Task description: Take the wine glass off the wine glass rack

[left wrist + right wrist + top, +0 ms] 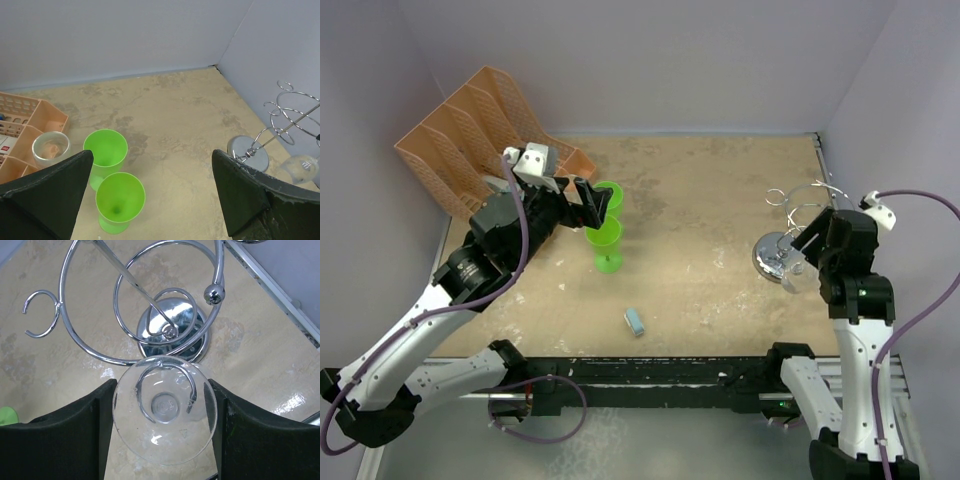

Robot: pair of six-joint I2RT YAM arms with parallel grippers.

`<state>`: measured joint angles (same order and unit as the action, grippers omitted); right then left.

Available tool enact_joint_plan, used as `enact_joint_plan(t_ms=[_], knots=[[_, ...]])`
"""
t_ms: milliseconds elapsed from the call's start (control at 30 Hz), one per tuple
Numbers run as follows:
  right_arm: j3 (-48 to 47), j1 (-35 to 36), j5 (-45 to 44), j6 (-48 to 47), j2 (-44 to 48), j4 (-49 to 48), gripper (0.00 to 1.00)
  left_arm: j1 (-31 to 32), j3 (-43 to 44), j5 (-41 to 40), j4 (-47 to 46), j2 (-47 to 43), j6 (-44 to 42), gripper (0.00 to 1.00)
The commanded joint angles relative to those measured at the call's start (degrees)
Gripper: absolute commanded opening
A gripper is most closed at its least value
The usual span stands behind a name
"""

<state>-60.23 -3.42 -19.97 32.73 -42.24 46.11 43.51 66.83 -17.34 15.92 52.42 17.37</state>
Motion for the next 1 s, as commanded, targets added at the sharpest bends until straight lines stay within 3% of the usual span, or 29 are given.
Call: enact_joint_plan(t_ms=[0, 233, 633, 967], knots=[[-3.6, 0.2, 0.4, -0.2, 0.8, -1.2, 0.48, -0.3, 0.1, 0.0, -2.7, 0.1, -0.1, 1.0], [-4.2, 0.2, 2.3, -0.3, 1.3, -0.4, 0.46, -0.3, 0.1, 0.0, -2.7, 0.6, -0.1, 1.0], [-4.7, 0.2, 1.5, -1.7, 2.9, 0.5, 0.33, -0.4, 0.1, 0.0, -2.6, 1.6, 0.0, 1.0], [-4.6, 0.2, 2.6, -1.8, 3.8, 0.5, 0.32, -0.5, 0.2, 0.7, -2.5, 2.4, 0.7, 1.0]])
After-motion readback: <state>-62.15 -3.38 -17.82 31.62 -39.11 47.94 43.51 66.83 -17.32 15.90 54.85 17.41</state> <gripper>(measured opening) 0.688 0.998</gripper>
